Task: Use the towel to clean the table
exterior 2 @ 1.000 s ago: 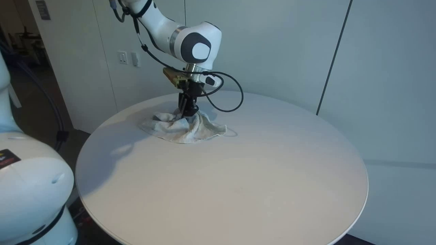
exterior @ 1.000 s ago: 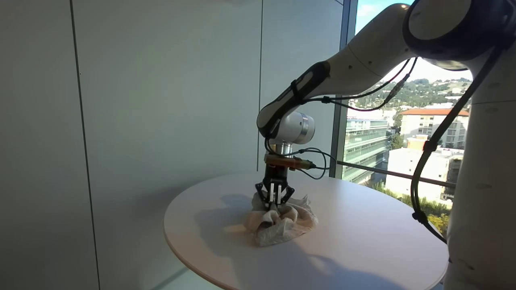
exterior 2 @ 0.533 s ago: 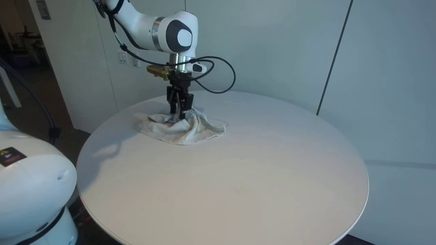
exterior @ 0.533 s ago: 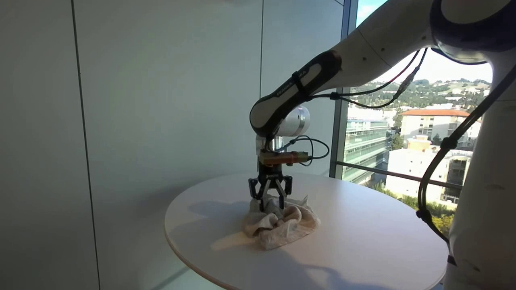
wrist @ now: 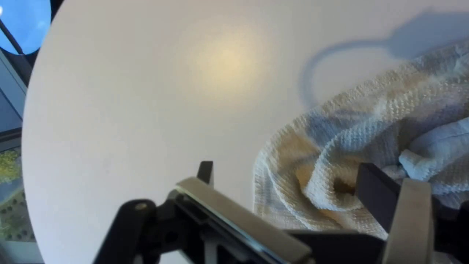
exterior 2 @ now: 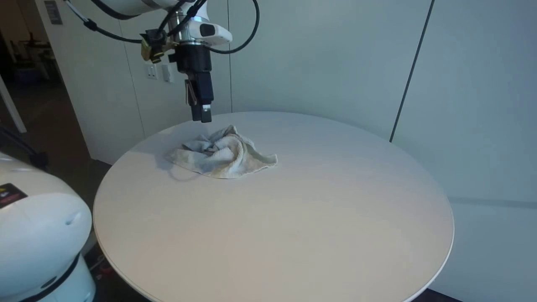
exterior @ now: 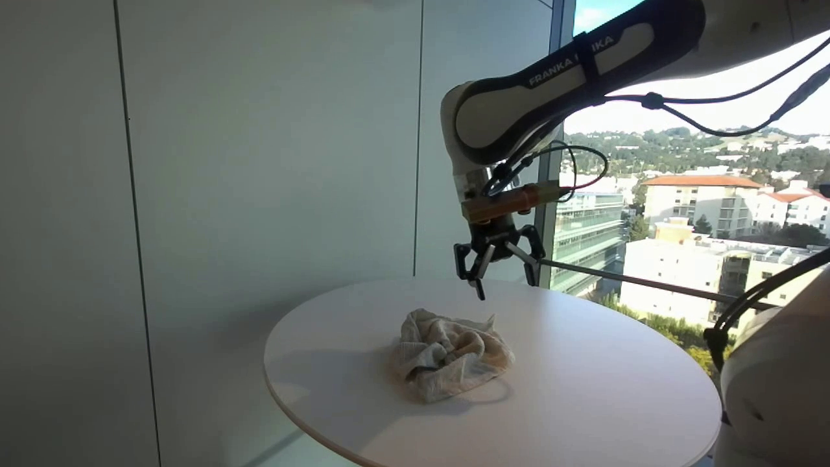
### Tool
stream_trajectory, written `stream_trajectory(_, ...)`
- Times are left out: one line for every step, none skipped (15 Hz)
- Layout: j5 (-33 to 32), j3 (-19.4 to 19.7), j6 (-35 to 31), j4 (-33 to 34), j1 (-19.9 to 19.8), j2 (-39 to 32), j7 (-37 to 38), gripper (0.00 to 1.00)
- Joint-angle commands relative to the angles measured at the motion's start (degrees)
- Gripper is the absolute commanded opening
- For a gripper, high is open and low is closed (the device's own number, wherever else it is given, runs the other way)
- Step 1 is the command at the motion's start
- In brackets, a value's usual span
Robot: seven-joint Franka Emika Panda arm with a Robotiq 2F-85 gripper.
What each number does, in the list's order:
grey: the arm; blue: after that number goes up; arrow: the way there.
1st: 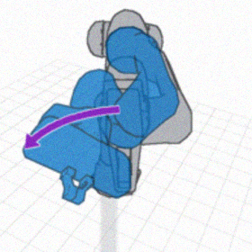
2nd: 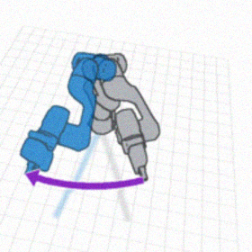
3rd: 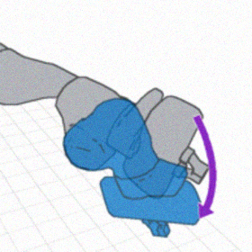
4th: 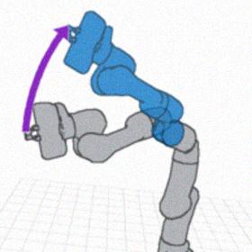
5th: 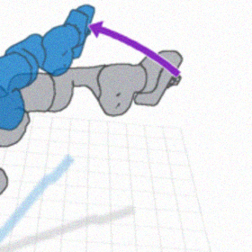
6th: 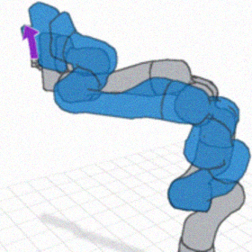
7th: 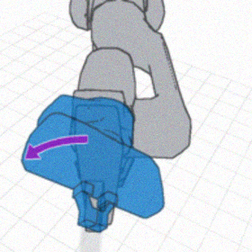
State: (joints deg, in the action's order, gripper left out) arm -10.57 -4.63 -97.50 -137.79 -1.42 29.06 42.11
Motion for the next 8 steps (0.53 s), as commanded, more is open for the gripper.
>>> stream_trajectory(0.4,-1.0,0.5,-1.6,-1.4,2.9,0.2,0.99)
stream_trajectory(0.5,-1.2,0.5,-3.0,-1.5,5.4,0.5,1.00)
stream_trajectory(0.6,-1.3,0.5,-4.0,-1.6,7.1,0.6,1.00)
stream_trajectory(0.6,-1.4,0.5,-4.7,-1.7,8.1,0.8,1.00)
stream_trajectory(0.6,-1.5,0.5,-5.1,-1.7,8.5,0.9,1.00)
stream_trajectory(0.6,-1.5,0.5,-5.2,-1.6,8.5,1.0,1.00)
stream_trajectory(0.6,-1.5,0.5,-5.3,-1.6,8.5,1.0,1.00)
stream_trajectory(0.6,-1.5,0.5,-5.3,-1.7,8.4,1.1,1.00)
